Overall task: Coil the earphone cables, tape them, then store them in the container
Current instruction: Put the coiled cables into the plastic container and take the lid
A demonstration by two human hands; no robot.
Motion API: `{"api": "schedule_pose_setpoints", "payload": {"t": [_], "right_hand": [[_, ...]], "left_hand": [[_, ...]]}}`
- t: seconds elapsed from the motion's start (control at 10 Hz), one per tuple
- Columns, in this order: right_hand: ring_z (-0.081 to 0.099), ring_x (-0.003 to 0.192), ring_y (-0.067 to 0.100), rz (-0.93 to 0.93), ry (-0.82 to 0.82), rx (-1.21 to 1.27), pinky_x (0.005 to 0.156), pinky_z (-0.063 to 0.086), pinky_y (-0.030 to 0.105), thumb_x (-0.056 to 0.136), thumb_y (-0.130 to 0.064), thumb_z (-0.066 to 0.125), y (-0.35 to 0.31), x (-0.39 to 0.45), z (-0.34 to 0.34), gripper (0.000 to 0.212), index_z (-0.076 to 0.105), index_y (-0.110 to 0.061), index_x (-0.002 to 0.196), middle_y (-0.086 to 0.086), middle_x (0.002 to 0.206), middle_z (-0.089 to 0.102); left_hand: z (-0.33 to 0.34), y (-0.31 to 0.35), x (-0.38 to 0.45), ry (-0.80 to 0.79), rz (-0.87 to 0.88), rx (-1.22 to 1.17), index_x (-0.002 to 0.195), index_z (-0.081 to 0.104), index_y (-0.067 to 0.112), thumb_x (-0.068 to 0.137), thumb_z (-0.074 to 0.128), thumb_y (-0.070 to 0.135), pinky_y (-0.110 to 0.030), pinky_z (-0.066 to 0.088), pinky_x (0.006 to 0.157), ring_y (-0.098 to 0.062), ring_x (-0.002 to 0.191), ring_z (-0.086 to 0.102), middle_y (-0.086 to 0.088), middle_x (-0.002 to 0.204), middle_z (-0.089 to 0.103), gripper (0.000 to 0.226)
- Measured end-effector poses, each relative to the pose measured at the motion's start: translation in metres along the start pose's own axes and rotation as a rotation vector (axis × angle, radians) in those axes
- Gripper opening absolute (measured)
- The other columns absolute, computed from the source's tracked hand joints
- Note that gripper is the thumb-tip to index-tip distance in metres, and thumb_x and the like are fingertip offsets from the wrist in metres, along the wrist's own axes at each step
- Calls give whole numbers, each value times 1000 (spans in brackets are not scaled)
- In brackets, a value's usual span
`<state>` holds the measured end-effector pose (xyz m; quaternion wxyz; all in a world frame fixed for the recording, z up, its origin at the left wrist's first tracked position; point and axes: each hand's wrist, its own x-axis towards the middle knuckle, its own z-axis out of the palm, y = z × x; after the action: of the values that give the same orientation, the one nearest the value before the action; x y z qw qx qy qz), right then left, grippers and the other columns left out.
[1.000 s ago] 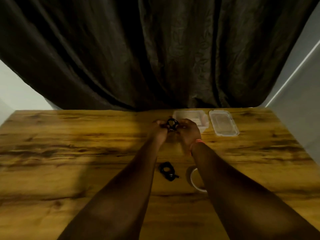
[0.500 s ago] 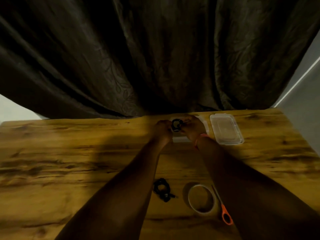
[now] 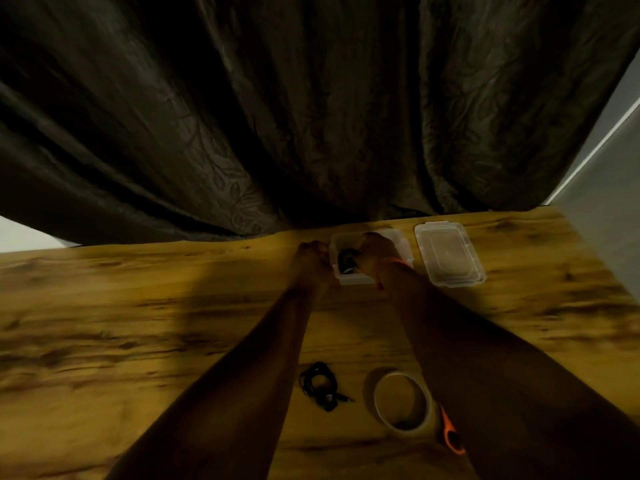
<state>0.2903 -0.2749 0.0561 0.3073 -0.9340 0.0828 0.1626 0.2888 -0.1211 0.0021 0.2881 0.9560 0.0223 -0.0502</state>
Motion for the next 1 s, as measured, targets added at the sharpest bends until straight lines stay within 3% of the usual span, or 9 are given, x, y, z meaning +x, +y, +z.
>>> {"api": "schedule_pose_setpoints", "payload": {"t": [0.1, 0.2, 0.4, 0.5, 0.6, 0.7, 0.8, 0.9, 1.0], "right_hand": [[52, 125, 36, -9, 7, -62, 100, 44, 41, 96, -17, 55, -1, 1, 3, 39, 54, -2, 132, 20, 136, 54], [49, 128, 37, -23, 10, -161, 102, 42, 41, 97, -16, 53, 0, 3, 5, 41, 51, -2, 136, 21, 140, 51], [45, 134, 35, -80, -38, -262, 110, 36, 41, 101, -25, 44, 3, -9, 3, 43, 48, -6, 139, 16, 144, 49], [53, 125, 34, -120, 116, -213, 105, 42, 45, 90, -39, 37, 6, -14, 1, 47, 60, -17, 124, 11, 131, 59], [60, 110, 28, -333, 345, -118, 92, 44, 33, 93, -21, 47, 10, -47, 5, 30, 65, -12, 115, 10, 118, 65], [58, 106, 26, -523, 242, -130, 85, 39, 29, 97, -14, 49, 15, -83, 21, 25, 63, -10, 118, 10, 118, 63], [58, 107, 24, -646, -5, -244, 85, 40, 27, 98, -15, 51, 32, -118, 58, 22, 62, -14, 117, 7, 120, 62], [58, 108, 24, -639, -140, -326, 92, 46, 34, 97, -21, 54, 43, -124, 80, 22, 63, -13, 115, 5, 120, 62], [56, 112, 23, -636, -153, -398, 95, 47, 38, 96, -32, 56, 42, -132, 90, 29, 62, -15, 119, 4, 124, 59]], "left_hand": [[-1, 2, -5, 21, 11, -30, 100, 71, 9, 87, 63, 18, -23, 42, 62, -25, 93, 66, -8, 103, 70, 17], [-23, 22, -30, 31, -9, -245, 104, 67, 0, 93, 59, 7, -25, 44, 74, -21, 96, 61, -11, 107, 67, 15], [-22, 9, -41, 37, -63, -334, 107, 63, -4, 89, 65, 3, -40, 51, 82, -33, 99, 63, -18, 109, 65, 19], [-26, 1, -47, 15, -100, -323, 113, 59, -2, 89, 58, -1, -36, 49, 79, -35, 100, 62, -22, 117, 62, 23], [-33, -15, -67, -30, -109, -149, 118, 60, 4, 94, 49, 1, -30, 43, 80, -32, 109, 59, -15, 123, 61, 27], [-33, -28, -83, -68, -147, -113, 115, 61, 7, 96, 46, 3, -31, 42, 75, -31, 105, 60, -14, 120, 62, 24], [-28, -44, -106, -104, -165, -103, 110, 61, 9, 95, 47, 1, -34, 45, 73, -30, 101, 60, -14, 117, 63, 22], [-28, -53, -118, -110, -151, -110, 110, 63, 9, 91, 49, -2, -34, 48, 84, -28, 107, 60, -13, 119, 63, 26], [-32, -58, -132, -103, -122, -78, 111, 65, 11, 88, 50, 0, -30, 48, 88, -27, 111, 61, -9, 121, 64, 30]]}}
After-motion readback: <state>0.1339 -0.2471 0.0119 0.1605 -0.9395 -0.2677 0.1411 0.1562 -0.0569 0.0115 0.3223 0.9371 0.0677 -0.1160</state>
